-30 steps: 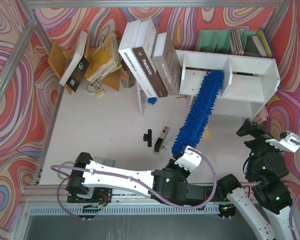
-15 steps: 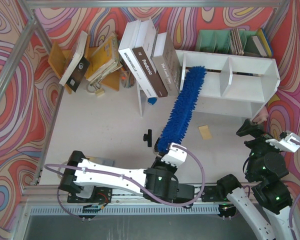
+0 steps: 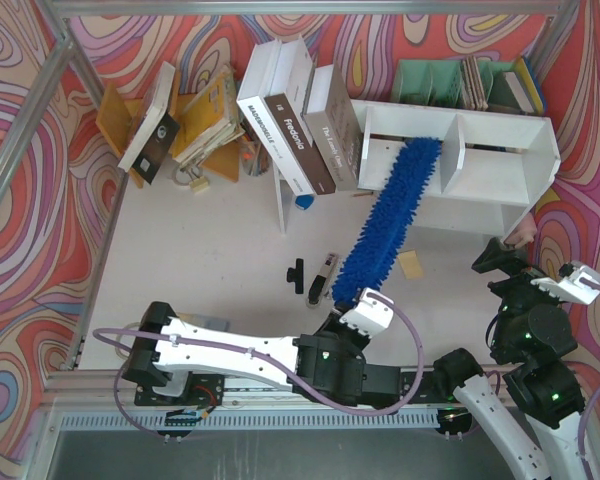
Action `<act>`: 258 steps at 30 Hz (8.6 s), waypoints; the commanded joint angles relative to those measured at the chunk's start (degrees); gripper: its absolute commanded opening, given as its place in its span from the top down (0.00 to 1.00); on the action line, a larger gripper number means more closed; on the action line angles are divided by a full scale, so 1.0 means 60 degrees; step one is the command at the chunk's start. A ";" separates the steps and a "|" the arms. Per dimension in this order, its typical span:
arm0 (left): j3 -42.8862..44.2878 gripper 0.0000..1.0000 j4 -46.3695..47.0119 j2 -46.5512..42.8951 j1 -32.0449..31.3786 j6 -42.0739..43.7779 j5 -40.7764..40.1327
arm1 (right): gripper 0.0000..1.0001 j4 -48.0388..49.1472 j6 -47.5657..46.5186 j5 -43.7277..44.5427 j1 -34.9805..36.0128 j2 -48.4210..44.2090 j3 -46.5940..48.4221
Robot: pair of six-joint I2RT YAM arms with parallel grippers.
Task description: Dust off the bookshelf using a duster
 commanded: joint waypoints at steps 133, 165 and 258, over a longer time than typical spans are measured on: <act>-0.3208 0.57 0.6477 -0.2718 0.1639 0.3056 0.3573 | 0.70 0.3308 0.8794 -0.8943 -0.0029 0.4486 -0.1002; -0.2773 1.00 0.6070 -0.2530 0.1609 0.3035 0.3478 | 0.26 0.1726 0.7668 -0.8131 -0.0029 0.3842 -0.0403; -0.3230 1.00 0.4159 -0.3228 0.1350 0.0392 0.0508 | 0.06 0.0389 -0.0085 -0.0876 -0.0029 0.1257 0.0292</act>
